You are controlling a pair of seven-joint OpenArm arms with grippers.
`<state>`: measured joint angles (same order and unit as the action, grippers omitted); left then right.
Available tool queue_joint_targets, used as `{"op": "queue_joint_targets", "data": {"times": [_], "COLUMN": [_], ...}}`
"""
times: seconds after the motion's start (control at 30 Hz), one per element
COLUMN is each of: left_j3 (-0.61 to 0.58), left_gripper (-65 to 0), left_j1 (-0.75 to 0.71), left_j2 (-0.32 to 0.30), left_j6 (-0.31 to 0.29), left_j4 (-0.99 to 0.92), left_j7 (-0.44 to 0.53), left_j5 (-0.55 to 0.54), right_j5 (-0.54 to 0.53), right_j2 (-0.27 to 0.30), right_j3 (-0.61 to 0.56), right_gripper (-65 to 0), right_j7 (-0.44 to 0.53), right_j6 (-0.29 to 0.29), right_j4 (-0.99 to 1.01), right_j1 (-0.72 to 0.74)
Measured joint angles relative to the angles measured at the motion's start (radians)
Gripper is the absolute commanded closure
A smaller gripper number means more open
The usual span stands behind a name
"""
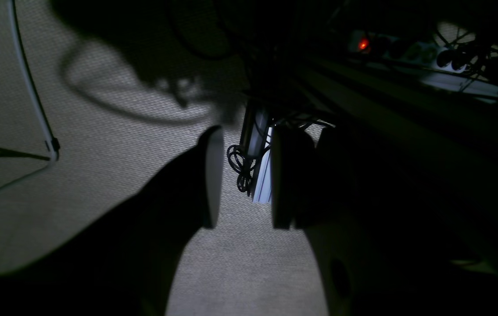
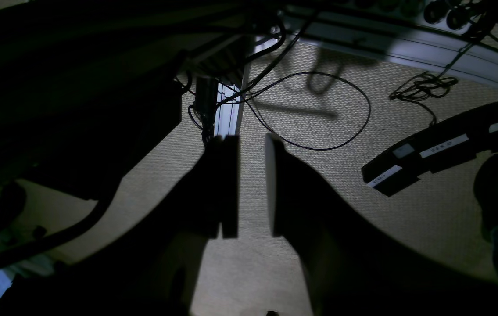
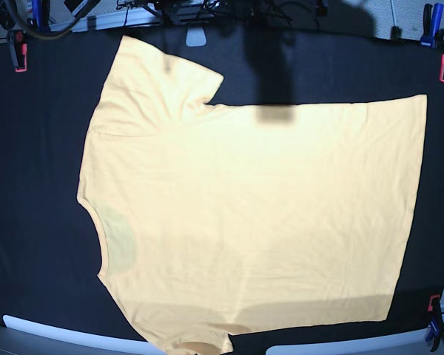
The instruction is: Layout the t-shirt on the table in an organized manner, then fold the t-shirt properly
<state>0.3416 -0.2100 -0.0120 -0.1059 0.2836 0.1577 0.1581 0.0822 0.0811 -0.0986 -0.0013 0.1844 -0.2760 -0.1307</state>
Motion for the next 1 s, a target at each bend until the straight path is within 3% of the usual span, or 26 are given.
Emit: {"op": "queue_joint_targets", "data": {"times": [0.87,1.0], "left_j3": [0.000,0.000], "left_gripper": [-16.1,-16.1], "left_j1": [0.002,-0.029], "left_j2": [0.000,0.001], "left_j6": [0.000,-0.003], "left_j4": [0.026,0.090], "left_j7": [-0.003,-0.020], "left_j5": [0.000,-0.023], "right_j5": [-0.003,-0.004], "right_j2": [-0.001,0.008], "right_j3": [0.000,0.000], "right_gripper": [-10.1,-10.1], "right_j7": [0.039,0.034], "right_j6": [0.000,0.001], "right_j4": [-0.001,-0.062], "right_j1": [-0.003,-0.056]}}
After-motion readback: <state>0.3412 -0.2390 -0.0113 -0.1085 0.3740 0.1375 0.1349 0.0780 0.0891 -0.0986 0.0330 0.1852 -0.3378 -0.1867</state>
